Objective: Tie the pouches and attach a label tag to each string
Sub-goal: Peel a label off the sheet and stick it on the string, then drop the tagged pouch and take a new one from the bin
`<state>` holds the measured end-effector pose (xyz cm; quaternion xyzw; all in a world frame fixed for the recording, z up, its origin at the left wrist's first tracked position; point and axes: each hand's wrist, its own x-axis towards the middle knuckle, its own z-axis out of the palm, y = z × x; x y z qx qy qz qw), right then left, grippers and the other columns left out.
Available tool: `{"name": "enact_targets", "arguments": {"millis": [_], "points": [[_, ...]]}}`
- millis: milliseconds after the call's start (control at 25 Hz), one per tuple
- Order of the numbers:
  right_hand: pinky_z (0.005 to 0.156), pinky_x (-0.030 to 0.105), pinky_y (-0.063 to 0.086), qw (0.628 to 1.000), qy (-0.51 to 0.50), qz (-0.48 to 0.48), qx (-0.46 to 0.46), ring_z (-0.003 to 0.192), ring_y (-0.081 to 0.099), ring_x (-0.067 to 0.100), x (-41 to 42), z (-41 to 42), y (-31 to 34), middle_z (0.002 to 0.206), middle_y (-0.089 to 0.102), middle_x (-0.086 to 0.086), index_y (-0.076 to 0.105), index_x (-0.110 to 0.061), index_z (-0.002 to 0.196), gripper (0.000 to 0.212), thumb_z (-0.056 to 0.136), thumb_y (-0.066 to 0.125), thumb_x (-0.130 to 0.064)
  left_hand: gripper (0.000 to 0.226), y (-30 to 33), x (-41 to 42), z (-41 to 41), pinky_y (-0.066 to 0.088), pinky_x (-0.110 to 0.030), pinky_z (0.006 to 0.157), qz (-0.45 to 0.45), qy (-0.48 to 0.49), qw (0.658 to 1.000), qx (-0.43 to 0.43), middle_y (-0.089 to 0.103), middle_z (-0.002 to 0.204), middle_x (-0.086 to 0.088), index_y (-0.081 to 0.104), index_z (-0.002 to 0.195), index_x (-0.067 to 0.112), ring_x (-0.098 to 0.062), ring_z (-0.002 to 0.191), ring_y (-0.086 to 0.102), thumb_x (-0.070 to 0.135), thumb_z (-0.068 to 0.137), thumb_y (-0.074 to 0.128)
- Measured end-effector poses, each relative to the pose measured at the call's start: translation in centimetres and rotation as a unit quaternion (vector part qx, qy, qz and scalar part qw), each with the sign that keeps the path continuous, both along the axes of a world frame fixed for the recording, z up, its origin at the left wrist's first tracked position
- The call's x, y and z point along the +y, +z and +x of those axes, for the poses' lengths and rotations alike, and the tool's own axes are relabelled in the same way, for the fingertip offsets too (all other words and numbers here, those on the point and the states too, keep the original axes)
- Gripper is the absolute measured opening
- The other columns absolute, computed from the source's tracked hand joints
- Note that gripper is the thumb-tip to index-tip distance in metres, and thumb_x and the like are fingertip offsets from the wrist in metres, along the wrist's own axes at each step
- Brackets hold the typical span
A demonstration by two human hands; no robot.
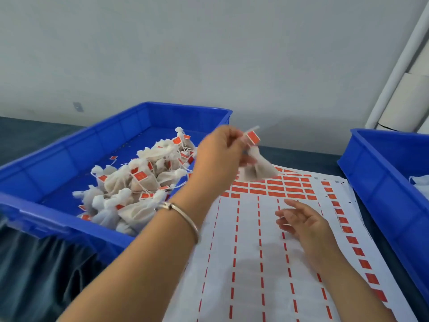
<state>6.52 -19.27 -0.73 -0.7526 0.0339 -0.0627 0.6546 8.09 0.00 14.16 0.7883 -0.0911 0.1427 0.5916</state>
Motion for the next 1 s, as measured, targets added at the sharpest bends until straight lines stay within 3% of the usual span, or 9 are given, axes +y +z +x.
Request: {"name": "enact_targets", "arguments": {"millis": [120,280,440,560,640,840,1000], "points": [[0.064,0.011,0.052,1.0,0.002,-0.017,-0.006,0.084,0.069,0.002,0.1,-0.3,-0.2,0.086,0.071,-0.022,0.059,-0.035,0.106,0.031,0.077,0.055,-0.044,0.015,2.6,3.3,2.5,0.057,-0.024,0.065,-0.024,0.081,0.996,-0.031,0.067,0.087,0.003,0.054,0.082,0.025,-0.006,0.067,0.069,0.018,0.095,0.051],[0.063,0.012,0.053,1.0,0.002,-0.024,-0.004,0.082,0.069,0.006,0.1,-0.1,-0.4,0.085,0.072,-0.019,0.06,-0.032,0.106,0.02,0.087,0.056,-0.031,0.016,3.2,7.6,7.0,0.057,-0.03,0.07,-0.005,0.148,0.989,0.01,0.066,0.099,-0.005,0.054,0.084,0.016,-0.013,0.07,0.07,0.011,0.097,0.045],[0.059,0.01,0.051,0.999,0.001,-0.034,-0.001,0.078,0.069,0.007,0.0,0.0,-0.5,0.083,0.072,-0.018,0.061,-0.03,0.104,0.017,0.089,0.057,-0.023,0.012,0.6,9.9,10.1,0.056,-0.041,0.08,0.071,0.156,0.98,0.1,0.065,0.104,-0.008,0.056,0.098,0.007,-0.021,0.083,0.069,0.009,0.096,0.045],[0.06,0.01,0.052,0.999,-0.003,-0.041,0.002,0.077,0.069,0.007,0.1,-0.1,-0.5,0.082,0.072,-0.017,0.061,-0.03,0.103,0.016,0.089,0.057,-0.022,0.012,-1.0,10.3,10.8,0.054,-0.038,0.069,0.207,0.158,0.957,0.13,0.063,0.091,-0.007,0.058,0.098,0.009,-0.022,0.079,0.064,0.014,0.095,0.047],[0.061,0.01,0.052,0.999,-0.005,-0.045,0.003,0.077,0.068,0.007,0.2,-0.2,-0.5,0.082,0.072,-0.017,0.061,-0.031,0.103,0.016,0.09,0.057,-0.022,0.016,-1.1,10.1,10.9,0.044,-0.027,0.057,0.29,0.151,0.937,0.122,0.06,0.085,-0.003,0.059,0.102,0.01,-0.017,0.072,0.056,0.018,0.095,0.047],[0.057,0.009,0.049,0.999,-0.029,-0.041,0.015,0.077,0.068,0.007,0.5,-0.7,0.3,0.081,0.072,-0.014,0.062,-0.028,0.104,0.015,0.093,0.055,-0.021,0.03,-0.1,8.4,9.6,0.038,-0.027,0.07,0.353,0.131,0.924,0.063,0.058,0.116,-0.002,0.054,0.118,0.016,-0.016,0.09,0.05,0.013,0.089,0.049],[0.055,0.01,0.048,0.995,-0.072,-0.056,0.039,0.077,0.067,0.011,0.7,-1.1,2.3,0.092,0.071,-0.008,0.062,-0.029,0.101,0.012,0.094,0.055,-0.022,0.022,-0.1,3.2,6.6,0.038,-0.022,0.063,0.353,0.074,0.933,-0.001,0.06,0.105,0.001,0.058,0.111,0.02,-0.011,0.078,0.05,0.018,0.09,0.049]]}}
